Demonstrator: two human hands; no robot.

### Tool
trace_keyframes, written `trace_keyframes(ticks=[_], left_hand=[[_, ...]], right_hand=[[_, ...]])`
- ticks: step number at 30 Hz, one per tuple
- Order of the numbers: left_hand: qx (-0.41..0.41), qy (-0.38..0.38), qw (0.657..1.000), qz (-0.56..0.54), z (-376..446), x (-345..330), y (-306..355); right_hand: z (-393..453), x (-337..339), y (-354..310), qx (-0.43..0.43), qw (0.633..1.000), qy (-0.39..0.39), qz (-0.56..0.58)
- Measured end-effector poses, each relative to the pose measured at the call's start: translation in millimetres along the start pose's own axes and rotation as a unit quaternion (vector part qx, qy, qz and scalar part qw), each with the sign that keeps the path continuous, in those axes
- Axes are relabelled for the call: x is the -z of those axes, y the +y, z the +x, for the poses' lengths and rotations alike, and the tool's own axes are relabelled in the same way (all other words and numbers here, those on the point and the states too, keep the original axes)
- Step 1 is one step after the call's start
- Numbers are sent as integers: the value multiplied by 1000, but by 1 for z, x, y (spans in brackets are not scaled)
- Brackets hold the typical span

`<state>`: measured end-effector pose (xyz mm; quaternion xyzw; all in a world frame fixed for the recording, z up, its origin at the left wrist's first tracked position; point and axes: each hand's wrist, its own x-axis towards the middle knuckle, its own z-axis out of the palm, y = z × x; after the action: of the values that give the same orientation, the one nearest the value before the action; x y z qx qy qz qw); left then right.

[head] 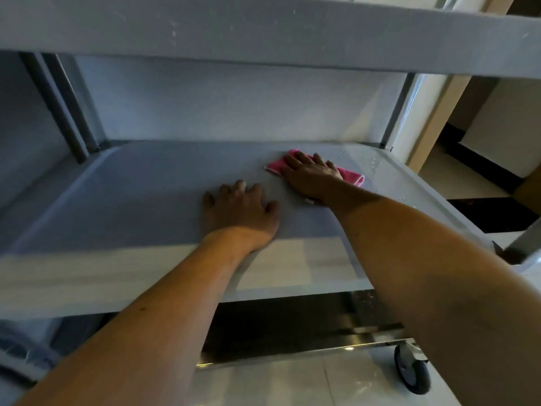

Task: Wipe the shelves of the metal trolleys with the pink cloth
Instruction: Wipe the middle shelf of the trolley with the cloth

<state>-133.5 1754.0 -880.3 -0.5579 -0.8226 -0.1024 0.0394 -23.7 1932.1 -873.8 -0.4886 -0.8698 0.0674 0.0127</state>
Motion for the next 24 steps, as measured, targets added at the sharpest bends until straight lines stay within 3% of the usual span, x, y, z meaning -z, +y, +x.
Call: trace_keyframes(ticks=[24], left_hand=[[20,-11,1000,-4,-2,0,2]], right_hand=[[55,11,26,-30,999,16,17]])
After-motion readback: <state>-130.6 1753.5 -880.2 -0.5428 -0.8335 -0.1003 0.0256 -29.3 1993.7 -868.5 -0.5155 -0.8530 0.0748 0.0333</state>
